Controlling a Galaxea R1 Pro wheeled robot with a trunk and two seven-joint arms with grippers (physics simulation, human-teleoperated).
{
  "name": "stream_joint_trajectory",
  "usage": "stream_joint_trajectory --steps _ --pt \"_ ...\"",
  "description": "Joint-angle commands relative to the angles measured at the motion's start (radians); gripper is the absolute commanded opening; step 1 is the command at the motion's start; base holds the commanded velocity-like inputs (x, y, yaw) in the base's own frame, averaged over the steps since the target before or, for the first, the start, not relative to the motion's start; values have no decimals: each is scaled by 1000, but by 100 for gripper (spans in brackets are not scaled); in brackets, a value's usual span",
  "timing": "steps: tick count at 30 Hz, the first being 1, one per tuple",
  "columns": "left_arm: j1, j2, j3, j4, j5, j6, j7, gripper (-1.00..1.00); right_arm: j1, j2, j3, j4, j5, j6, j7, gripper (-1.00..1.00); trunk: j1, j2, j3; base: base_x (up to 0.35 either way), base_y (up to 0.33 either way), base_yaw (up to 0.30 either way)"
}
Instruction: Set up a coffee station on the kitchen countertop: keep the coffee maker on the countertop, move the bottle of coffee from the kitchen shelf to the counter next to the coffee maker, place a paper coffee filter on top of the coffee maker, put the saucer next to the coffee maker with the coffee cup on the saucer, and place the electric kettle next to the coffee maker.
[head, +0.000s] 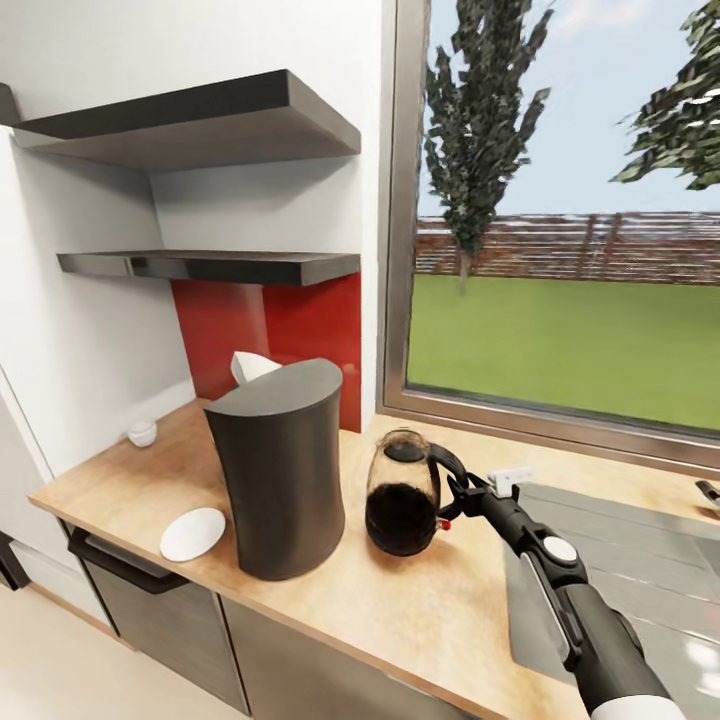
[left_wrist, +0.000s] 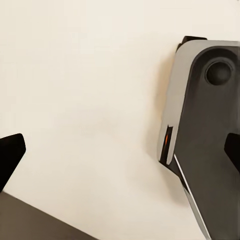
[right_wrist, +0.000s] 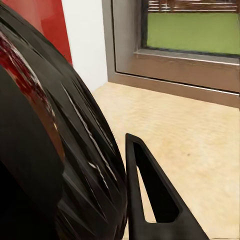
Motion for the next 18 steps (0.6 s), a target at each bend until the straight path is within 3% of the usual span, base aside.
stream_joint_trajectory --steps 1,18 --pt "0 0 9 1 -9 -3 -3 100 0 0 -2 6 -11 -3 6 -100 1 -1 0 69 52 0" --pt "0 1 8 1 -9 -3 -3 100 0 0 1 24 -11 -27 6 -100 1 -1 0 33 32 0"
